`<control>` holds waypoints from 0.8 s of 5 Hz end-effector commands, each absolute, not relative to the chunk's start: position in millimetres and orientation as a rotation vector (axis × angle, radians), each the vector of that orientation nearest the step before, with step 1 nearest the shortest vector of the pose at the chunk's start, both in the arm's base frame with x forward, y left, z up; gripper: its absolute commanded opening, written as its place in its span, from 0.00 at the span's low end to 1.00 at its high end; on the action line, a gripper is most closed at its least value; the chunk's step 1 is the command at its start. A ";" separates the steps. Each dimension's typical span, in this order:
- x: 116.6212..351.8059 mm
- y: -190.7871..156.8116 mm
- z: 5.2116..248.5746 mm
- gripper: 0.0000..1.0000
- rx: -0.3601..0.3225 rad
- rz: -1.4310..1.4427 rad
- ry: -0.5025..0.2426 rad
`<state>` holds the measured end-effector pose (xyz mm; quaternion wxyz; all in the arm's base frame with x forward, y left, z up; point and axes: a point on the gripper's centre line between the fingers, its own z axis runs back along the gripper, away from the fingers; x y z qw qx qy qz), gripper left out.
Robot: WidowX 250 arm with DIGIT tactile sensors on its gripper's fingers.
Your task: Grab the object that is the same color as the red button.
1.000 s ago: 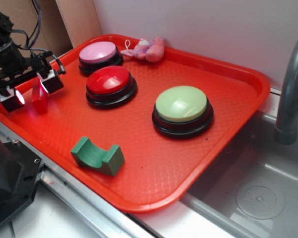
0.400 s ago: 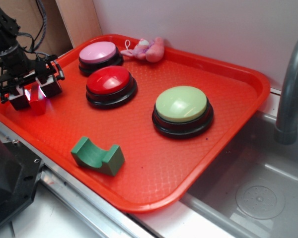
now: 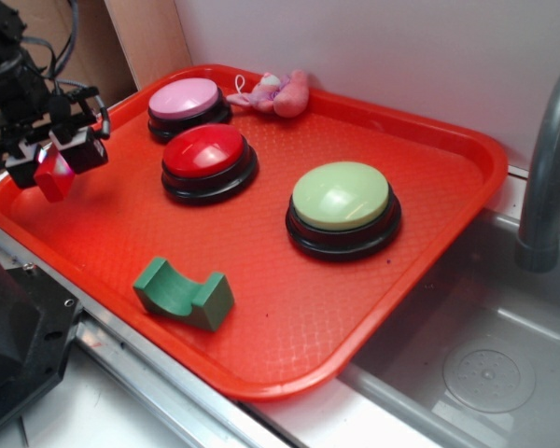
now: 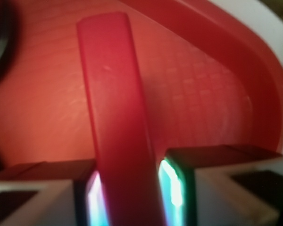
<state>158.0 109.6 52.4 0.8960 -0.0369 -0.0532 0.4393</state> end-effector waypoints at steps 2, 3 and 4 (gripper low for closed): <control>155.9 33.5 155.3 0.00 -0.067 0.365 -0.150; 153.1 11.4 163.6 0.00 -0.102 0.248 -0.168; 155.0 6.8 156.1 0.00 -0.164 0.213 -0.144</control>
